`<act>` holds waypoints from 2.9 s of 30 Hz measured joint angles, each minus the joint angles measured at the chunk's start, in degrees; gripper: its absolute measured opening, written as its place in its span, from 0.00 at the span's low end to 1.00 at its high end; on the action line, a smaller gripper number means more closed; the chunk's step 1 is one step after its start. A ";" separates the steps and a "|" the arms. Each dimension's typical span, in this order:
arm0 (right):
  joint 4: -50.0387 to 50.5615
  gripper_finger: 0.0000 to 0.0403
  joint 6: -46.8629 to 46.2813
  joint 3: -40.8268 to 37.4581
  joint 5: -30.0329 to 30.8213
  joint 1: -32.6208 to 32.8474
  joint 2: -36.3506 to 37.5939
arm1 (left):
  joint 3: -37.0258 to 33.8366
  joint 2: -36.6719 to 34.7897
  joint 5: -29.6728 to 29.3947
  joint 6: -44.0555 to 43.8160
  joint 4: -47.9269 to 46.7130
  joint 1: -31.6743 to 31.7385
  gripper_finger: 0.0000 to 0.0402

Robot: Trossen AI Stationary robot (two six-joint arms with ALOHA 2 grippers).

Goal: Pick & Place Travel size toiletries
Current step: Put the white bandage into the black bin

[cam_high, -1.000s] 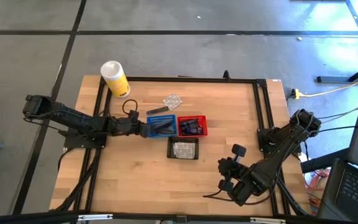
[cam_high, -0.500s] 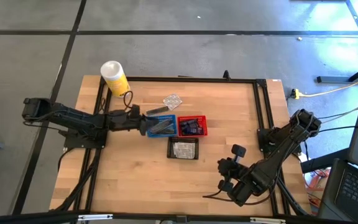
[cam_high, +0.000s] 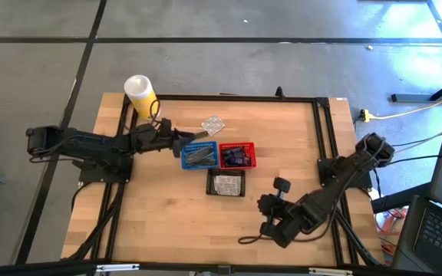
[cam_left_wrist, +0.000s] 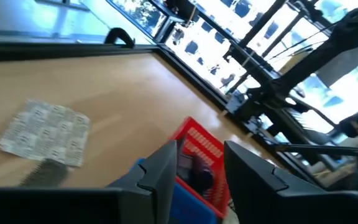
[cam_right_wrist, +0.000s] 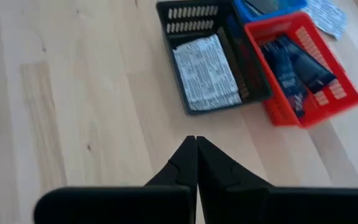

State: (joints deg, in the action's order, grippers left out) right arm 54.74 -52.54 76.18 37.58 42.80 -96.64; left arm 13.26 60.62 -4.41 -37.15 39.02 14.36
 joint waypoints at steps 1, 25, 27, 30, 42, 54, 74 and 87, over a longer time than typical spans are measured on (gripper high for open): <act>-0.96 0.00 1.45 0.00 -0.54 -0.61 0.00 | 0.00 0.00 0.59 0.76 -0.16 1.03 0.31; -29.79 0.00 22.66 -2.36 -21.48 -12.85 0.00 | 0.07 0.00 8.20 10.96 -1.43 6.79 0.31; -31.88 0.00 23.47 -2.36 -21.59 -13.08 0.00 | 0.07 0.00 10.41 11.85 -2.09 6.77 0.31; -34.15 0.00 23.61 -2.37 -20.71 -13.70 0.00 | 0.07 0.00 10.48 14.35 -1.16 6.77 0.31; -35.08 0.01 24.25 -2.40 -19.48 -14.40 0.00 | 0.09 -0.02 8.14 12.40 -0.08 6.77 0.31; -34.25 0.01 24.57 -2.40 -17.63 -15.37 0.00 | 2.36 0.00 6.65 14.36 -0.15 6.78 0.31; -19.18 0.01 21.45 -2.45 -19.24 -11.45 0.00 | 32.65 11.97 5.84 37.92 -37.93 12.82 0.36; -4.33 0.00 10.73 -2.45 -18.56 -8.73 0.00 | 43.72 26.24 13.41 37.00 -46.57 19.79 0.43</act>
State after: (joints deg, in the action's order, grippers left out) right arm 50.41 -41.81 73.73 19.03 34.07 -96.64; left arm 56.98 86.86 8.99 -0.15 -7.55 34.15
